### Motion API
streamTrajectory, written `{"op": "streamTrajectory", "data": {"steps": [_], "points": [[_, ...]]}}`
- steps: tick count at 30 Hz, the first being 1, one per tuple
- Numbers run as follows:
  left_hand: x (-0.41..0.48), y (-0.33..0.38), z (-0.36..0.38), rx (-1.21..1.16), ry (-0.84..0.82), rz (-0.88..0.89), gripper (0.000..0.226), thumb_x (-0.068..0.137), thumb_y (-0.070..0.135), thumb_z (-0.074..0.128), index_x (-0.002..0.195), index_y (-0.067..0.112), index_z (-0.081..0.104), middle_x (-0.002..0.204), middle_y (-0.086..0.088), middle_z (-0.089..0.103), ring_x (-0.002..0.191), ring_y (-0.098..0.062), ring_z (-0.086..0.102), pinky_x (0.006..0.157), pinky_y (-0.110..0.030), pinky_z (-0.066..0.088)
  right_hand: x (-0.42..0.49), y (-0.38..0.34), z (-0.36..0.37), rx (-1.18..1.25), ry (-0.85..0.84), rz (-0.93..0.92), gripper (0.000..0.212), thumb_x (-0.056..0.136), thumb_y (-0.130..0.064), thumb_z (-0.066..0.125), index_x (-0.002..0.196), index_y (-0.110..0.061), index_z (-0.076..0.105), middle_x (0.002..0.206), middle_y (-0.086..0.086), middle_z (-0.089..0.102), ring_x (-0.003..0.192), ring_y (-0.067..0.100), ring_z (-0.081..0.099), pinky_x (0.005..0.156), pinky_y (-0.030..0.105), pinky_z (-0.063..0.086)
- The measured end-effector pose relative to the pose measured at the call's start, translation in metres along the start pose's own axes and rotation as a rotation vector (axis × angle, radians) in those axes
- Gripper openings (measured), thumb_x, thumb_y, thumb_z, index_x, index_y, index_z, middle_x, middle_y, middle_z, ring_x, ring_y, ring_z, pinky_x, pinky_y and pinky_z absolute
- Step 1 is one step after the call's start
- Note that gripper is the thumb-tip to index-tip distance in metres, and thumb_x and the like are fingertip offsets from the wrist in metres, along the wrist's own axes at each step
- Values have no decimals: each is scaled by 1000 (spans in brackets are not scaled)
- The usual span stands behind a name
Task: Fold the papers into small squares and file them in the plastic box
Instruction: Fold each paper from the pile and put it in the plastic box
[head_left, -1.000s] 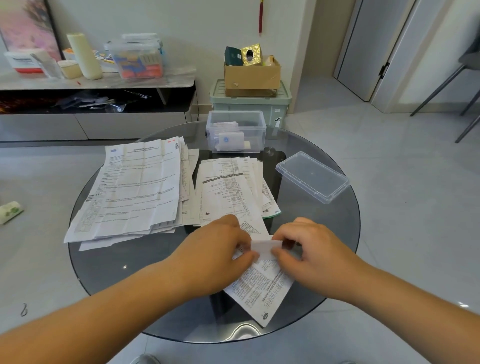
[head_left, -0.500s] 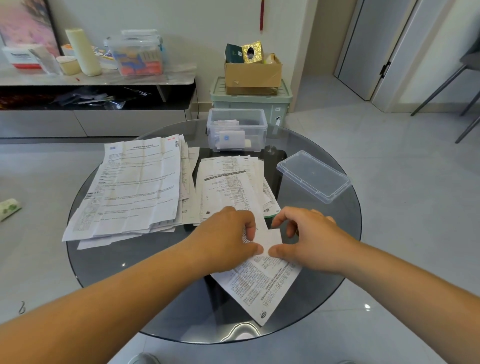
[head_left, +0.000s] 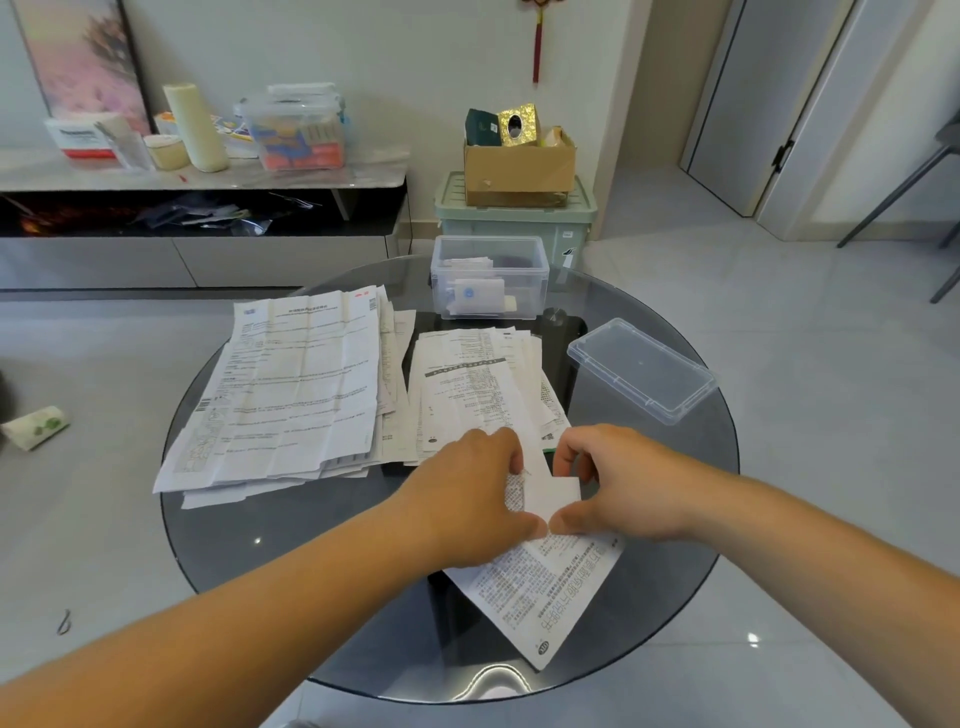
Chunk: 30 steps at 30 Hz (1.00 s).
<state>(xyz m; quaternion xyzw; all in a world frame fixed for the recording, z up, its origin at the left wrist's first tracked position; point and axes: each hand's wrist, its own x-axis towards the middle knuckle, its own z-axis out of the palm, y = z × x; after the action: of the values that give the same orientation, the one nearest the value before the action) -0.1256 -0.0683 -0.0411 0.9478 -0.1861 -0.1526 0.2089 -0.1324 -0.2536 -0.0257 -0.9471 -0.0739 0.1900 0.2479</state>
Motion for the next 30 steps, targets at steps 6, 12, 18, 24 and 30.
{"op": "streamTrajectory", "data": {"steps": [6,12,18,24,30], "points": [[-2,-1,-3,85,0,19,43,83,57,71,114,37,51,111,11,52,94,-10,56,87,-32,54,-6,-2,3,63,50,-6,37,77,-33,84,82,-27,48,90,-13,63,77,11,67,63,22,58],[4,-8,-16,149,-89,105,43,85,60,66,118,37,51,103,12,48,94,-12,53,82,-29,46,-7,10,-12,51,101,-20,21,81,-33,80,88,-36,61,82,-22,62,74,-4,60,58,16,47],[38,-12,-73,48,46,153,32,91,59,60,111,35,64,92,17,60,83,-1,57,81,-25,52,33,4,-67,172,264,-142,22,99,-24,58,86,-36,71,76,-9,68,75,19,64,71,32,52],[162,-56,-151,463,368,179,71,89,71,50,143,26,47,141,2,54,132,-21,43,114,-45,33,153,-27,-129,91,490,-221,25,101,-19,55,81,-31,65,75,-10,62,73,9,59,62,20,41],[220,-83,-139,775,251,215,83,83,83,42,139,22,49,140,0,51,140,-26,28,119,-49,13,254,-37,-141,-60,655,-233,11,87,-17,75,88,-19,64,83,-4,63,81,19,60,70,31,49]]}}
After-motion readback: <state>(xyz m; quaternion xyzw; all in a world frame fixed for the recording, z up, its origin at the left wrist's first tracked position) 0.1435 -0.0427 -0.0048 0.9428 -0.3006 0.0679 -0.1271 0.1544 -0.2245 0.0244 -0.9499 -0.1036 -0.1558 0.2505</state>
